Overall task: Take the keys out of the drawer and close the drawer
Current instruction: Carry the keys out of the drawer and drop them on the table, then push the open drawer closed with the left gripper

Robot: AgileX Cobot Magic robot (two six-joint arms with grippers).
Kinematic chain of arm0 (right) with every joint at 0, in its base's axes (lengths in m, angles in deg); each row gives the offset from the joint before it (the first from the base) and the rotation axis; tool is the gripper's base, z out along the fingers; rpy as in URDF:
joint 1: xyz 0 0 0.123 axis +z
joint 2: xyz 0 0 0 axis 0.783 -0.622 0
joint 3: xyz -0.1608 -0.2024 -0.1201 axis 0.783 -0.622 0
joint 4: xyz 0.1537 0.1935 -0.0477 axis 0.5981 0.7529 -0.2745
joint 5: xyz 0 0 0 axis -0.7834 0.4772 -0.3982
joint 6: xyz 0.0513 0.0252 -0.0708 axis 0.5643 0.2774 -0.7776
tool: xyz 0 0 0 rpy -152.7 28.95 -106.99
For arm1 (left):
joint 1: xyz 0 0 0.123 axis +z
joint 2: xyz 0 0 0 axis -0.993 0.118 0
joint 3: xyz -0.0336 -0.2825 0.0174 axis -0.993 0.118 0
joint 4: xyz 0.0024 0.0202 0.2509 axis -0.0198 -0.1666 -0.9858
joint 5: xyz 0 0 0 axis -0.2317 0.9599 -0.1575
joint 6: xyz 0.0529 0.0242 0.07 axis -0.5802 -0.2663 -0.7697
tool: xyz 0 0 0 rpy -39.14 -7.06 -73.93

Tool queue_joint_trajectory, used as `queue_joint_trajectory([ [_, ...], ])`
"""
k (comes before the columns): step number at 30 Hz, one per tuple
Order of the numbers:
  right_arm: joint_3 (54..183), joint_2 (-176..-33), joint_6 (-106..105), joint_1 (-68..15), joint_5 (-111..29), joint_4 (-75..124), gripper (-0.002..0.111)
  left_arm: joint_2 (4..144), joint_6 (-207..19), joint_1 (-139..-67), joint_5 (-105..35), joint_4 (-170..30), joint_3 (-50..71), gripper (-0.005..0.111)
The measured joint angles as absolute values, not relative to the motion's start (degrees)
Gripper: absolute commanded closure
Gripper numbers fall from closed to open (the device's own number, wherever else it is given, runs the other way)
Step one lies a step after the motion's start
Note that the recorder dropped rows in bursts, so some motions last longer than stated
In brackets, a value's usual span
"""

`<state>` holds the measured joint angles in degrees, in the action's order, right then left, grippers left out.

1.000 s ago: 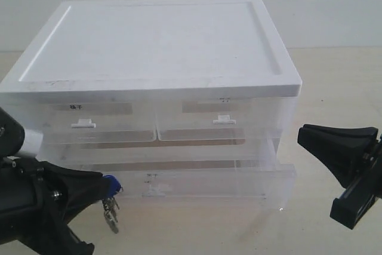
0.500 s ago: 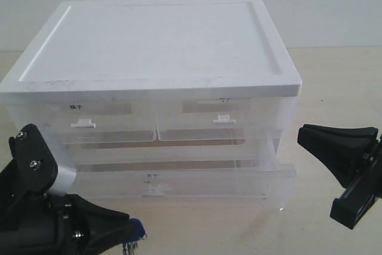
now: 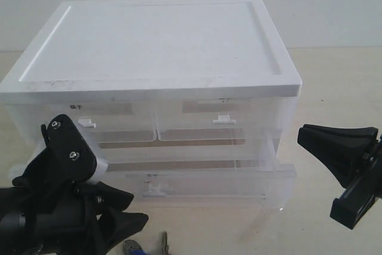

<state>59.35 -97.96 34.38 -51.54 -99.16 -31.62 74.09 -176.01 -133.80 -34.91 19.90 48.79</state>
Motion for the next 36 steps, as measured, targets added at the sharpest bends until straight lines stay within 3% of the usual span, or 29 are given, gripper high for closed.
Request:
queue_joint_trajectory([
  [5, 59.4, -98.0, 34.4, -51.5, -99.2, -31.6, 0.108, 74.1, -176.0, -133.8, -35.4, 19.8, 48.7, 0.073],
  [12, 59.4, -98.0, 34.4, -51.5, -99.2, -31.6, 0.108, 74.2, -176.0, -133.8, -31.3, 19.9, 50.7, 0.097],
  [19, 59.4, -98.0, 34.8, -51.5, -99.9, -32.2, 0.108, 80.1, -175.2, -133.8, -40.8, 20.0, 49.1, 0.097],
  [36, 59.4, -98.0, 34.8, -51.5, -99.9, -32.2, 0.108, 89.3, -171.1, -133.8, -48.8, 14.5, 37.2, 0.097],
])
